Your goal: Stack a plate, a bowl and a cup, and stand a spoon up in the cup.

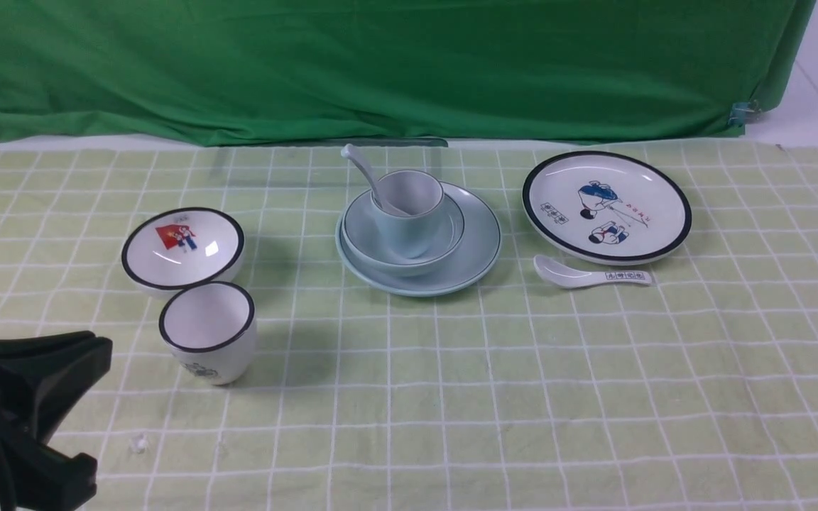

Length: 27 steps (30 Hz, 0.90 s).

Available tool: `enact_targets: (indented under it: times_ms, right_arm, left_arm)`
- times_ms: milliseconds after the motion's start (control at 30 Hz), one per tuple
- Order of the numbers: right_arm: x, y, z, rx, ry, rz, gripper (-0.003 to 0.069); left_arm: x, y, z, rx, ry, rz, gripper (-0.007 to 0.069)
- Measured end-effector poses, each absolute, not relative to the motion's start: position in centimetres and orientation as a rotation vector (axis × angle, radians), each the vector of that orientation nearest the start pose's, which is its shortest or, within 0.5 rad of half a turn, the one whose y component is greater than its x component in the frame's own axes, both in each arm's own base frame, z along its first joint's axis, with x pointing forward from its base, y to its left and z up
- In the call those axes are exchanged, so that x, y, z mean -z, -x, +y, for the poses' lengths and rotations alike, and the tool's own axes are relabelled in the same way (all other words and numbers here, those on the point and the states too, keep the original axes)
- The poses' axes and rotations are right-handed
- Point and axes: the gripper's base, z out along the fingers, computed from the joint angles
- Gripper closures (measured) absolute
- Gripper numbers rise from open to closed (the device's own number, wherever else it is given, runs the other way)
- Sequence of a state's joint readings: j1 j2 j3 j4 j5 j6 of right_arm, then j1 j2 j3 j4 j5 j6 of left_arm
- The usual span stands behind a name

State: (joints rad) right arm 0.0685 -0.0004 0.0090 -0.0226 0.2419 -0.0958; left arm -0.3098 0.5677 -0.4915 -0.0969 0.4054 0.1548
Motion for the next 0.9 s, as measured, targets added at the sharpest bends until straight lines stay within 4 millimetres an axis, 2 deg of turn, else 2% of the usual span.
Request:
enact_targets:
  times_ms: [633, 833, 867, 900]
  right_arm:
    - [-18.8, -5.5, 0.3, 0.043, 0.161, 1.728, 0.0616]
    - [-18.8, -5.5, 0.3, 0.043, 0.160, 1.728, 0.0585]
    - [-18.8, -5.5, 0.3, 0.043, 0.160, 1.728, 0.0579]
    - [-18.8, -5.5, 0.3, 0.043, 0.160, 1.728, 0.0577]
  left_arm:
    - [-29.6, -11.0, -3.9, 0.193, -0.391, 1.917, 0.0631]
    - [-26.7, -9.6, -3.2, 0.161, -0.365, 1.737, 0.0631]
    - [-25.3, -8.8, -2.8, 0.160, -0.346, 1.659, 0.0631]
    - [-24.7, -8.3, -2.6, 0.161, -0.335, 1.615, 0.0631]
